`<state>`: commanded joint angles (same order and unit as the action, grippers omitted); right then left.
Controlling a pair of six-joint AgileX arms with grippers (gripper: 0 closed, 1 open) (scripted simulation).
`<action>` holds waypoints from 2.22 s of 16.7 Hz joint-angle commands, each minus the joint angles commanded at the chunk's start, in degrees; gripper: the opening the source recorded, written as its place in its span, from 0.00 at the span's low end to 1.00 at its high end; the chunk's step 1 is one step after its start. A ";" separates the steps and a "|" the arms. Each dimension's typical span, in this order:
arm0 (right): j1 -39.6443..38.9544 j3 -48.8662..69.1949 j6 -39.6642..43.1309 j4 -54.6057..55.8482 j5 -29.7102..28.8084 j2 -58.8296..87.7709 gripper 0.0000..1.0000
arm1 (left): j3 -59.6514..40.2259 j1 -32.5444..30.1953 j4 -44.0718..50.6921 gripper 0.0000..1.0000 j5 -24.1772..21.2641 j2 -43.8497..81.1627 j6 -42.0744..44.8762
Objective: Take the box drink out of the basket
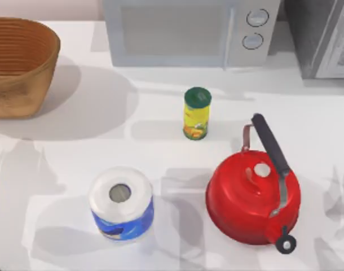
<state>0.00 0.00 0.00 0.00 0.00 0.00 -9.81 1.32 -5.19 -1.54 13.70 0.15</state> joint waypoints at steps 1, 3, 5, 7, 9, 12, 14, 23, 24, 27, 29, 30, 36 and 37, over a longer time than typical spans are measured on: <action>0.00 0.00 0.00 0.00 0.00 0.00 1.00 | 2.45 -0.33 1.31 0.00 0.39 -3.64 -0.04; 0.00 0.00 0.00 0.00 0.00 0.00 1.00 | 6.48 -0.88 3.46 0.00 1.03 -9.39 -0.10; 0.00 0.00 0.00 0.00 0.00 0.00 1.00 | 9.05 -1.22 4.81 0.00 1.42 -12.76 -0.14; 0.00 0.00 0.00 0.00 0.00 0.00 1.00 | 9.81 -1.32 5.20 0.00 1.54 -13.70 -0.15; 0.00 0.00 0.00 0.00 0.00 0.00 1.00 | 9.81 -1.32 5.20 0.00 1.54 -13.70 -0.15; 0.00 0.00 0.00 0.00 0.00 0.00 1.00 | 9.73 -1.15 5.11 0.00 1.51 -13.44 -0.05; 0.00 0.00 0.00 0.00 0.00 0.00 1.00 | 9.09 -2.20 4.30 0.00 3.27 -11.80 -0.26; 0.00 0.00 0.00 0.00 0.00 0.00 1.00 | -1.95 -20.34 -9.85 0.00 35.01 17.01 -4.27; 0.00 0.00 0.00 0.00 0.00 0.00 1.00 | -3.65 -23.12 -12.04 0.00 40.02 21.46 -4.90; 0.00 0.00 0.00 0.00 0.00 0.00 1.00 | -8.86 -31.65 -18.72 0.00 55.54 35.14 -6.83; 0.00 0.00 0.00 0.00 0.00 0.00 1.00 | -12.25 -37.21 -23.05 0.00 65.78 44.05 -8.09; 0.00 0.00 0.00 0.00 0.00 0.00 1.00 | -13.86 -39.87 -25.11 0.00 70.71 48.30 -8.68; 0.00 0.00 0.00 0.00 0.00 0.00 1.00 | -21.32 -52.40 -34.72 0.00 94.26 68.37 -11.34; 0.00 0.00 0.00 0.00 0.00 0.00 1.00 | -22.05 -53.68 -35.68 0.00 96.67 70.43 -11.61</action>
<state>0.00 0.00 0.00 0.00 0.00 0.00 -31.86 -52.36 -40.88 95.14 84.13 -11.45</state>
